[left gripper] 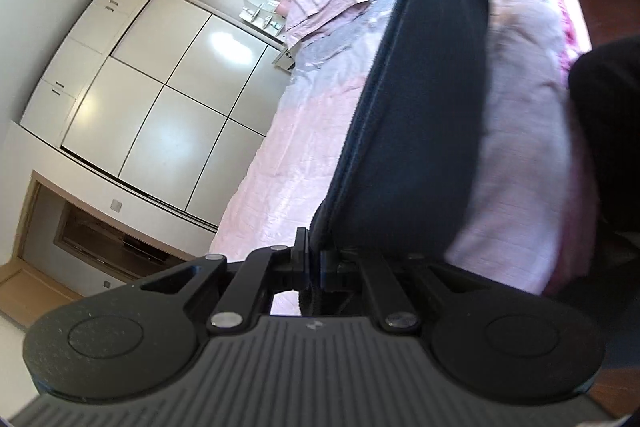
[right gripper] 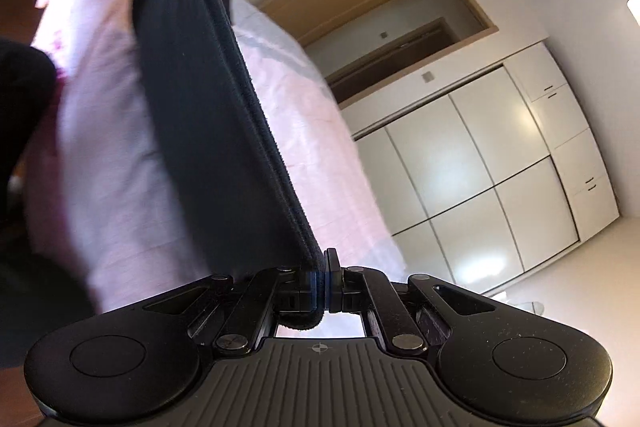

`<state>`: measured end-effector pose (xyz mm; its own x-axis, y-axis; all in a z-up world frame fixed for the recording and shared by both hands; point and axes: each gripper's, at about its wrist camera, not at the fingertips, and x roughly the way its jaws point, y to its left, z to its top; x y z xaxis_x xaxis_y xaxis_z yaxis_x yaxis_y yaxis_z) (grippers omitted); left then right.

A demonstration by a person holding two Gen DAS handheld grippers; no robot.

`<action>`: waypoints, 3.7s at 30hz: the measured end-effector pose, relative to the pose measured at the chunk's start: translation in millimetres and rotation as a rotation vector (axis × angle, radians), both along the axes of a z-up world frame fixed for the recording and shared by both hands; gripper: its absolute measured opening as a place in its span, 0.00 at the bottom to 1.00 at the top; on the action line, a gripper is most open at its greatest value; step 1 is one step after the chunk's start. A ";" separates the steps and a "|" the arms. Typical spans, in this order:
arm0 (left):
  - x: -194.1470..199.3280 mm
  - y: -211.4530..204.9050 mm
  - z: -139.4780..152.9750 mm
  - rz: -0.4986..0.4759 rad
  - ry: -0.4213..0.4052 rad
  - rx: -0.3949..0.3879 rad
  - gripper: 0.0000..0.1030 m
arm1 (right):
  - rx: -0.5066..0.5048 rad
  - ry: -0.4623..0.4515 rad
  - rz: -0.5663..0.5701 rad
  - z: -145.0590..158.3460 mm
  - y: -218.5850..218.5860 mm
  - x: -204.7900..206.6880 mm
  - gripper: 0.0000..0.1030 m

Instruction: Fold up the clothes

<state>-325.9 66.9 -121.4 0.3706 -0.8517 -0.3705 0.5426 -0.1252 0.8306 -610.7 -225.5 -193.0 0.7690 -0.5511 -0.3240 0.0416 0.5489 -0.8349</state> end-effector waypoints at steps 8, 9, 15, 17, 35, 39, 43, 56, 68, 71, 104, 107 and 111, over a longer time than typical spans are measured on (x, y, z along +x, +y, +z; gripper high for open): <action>85.6 -137.0 -1.8 0.009 0.051 0.101 0.04 | 0.078 0.065 -0.026 1.3 -119.9 122.2 0.01; 96.0 -153.9 -8.6 0.017 0.062 0.119 0.04 | 0.102 0.087 -0.034 -4.5 -135.0 138.4 0.01; 149.8 -221.9 -74.6 0.078 0.173 0.222 0.04 | 0.266 0.192 -0.084 -61.4 -204.2 216.2 0.02; 161.8 -229.0 -90.4 0.088 0.212 0.249 0.04 | 0.305 0.222 -0.088 -78.9 -214.9 227.3 0.01; 266.8 -310.8 -135.4 0.203 0.450 0.323 0.06 | 0.555 0.273 -0.134 -128.9 -319.1 308.9 0.01; 281.1 -317.4 -134.7 0.278 0.566 0.265 0.19 | 0.675 0.196 -0.144 -122.1 -338.8 308.2 0.02; 301.9 -323.0 -133.3 0.376 0.660 0.201 0.28 | 0.889 0.060 -0.226 -112.3 -363.7 300.7 0.42; 328.6 -310.7 -124.7 0.522 0.700 0.121 0.28 | 1.317 -0.246 -0.461 -109.2 -402.8 276.8 0.48; 280.9 -269.7 -92.0 0.407 0.669 0.073 0.28 | 1.786 -0.510 -0.506 -113.0 -434.2 235.9 0.48; 265.9 -263.9 -90.7 0.387 0.652 0.075 0.28 | 1.746 -0.607 -0.591 -103.9 -439.3 220.3 0.48; 192.0 -156.8 -111.3 0.398 0.855 0.174 0.10 | 1.138 -0.201 -0.257 -70.8 -183.1 187.0 0.50; 186.1 -153.0 -122.5 0.403 0.834 0.218 0.08 | 1.099 -0.121 -0.307 -90.0 -165.8 187.8 0.50; 196.4 -143.8 -106.5 0.392 0.868 0.191 0.07 | 1.112 -0.146 -0.403 -90.3 -174.6 169.6 0.50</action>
<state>-129.6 -76.9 -227.9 0.1476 -0.6230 -0.7682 0.9890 0.1033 0.1063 -441.1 -400.1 -283.3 0.6744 -0.2338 -0.7004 0.4321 0.8942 0.1175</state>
